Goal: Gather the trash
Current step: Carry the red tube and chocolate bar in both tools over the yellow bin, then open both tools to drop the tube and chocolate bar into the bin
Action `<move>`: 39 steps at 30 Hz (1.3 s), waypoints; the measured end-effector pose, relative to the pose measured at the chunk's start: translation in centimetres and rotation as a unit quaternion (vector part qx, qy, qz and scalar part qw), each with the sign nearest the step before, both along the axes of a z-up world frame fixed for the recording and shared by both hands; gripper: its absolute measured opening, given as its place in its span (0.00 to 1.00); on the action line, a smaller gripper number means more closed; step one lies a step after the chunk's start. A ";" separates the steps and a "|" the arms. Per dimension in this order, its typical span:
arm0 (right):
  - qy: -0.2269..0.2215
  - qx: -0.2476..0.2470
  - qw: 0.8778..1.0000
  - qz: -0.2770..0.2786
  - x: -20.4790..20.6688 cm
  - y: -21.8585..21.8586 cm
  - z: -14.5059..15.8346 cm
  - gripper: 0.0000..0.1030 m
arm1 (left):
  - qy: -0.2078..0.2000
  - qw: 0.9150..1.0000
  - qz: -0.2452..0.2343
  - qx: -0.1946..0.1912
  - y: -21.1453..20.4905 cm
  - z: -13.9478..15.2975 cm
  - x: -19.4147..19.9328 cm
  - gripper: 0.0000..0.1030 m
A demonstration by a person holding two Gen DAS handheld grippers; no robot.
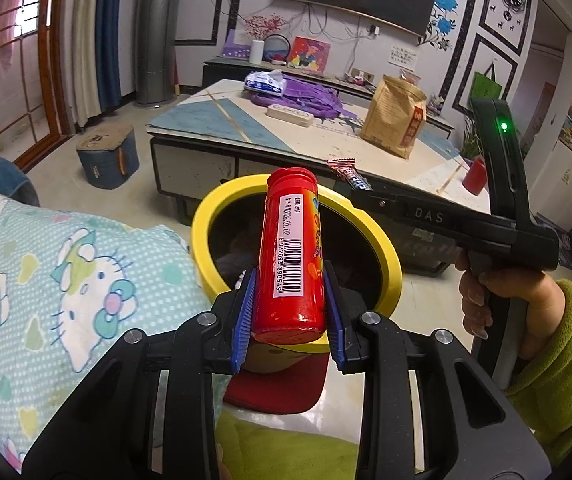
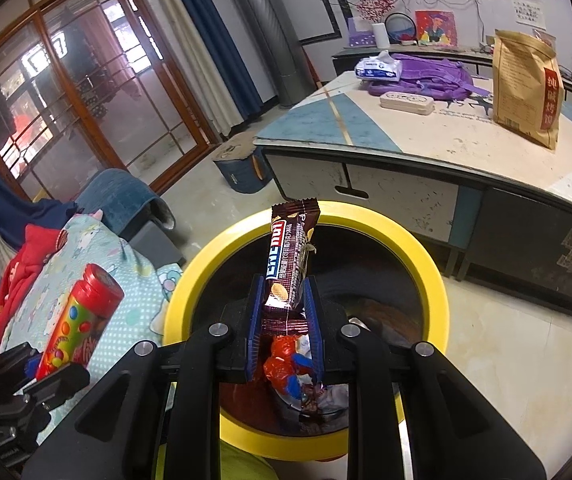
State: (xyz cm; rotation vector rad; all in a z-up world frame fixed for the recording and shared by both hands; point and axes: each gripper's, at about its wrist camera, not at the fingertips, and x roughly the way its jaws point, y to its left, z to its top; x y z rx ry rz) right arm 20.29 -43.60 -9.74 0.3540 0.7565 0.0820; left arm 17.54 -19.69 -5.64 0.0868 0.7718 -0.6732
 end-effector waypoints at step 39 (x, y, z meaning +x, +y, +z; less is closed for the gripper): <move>0.027 0.022 0.999 -0.022 -0.1 -2.7 -2.0 0.39 | 0.019 0.999 0.031 0.030 -3.1 -2.3 4.4 0.58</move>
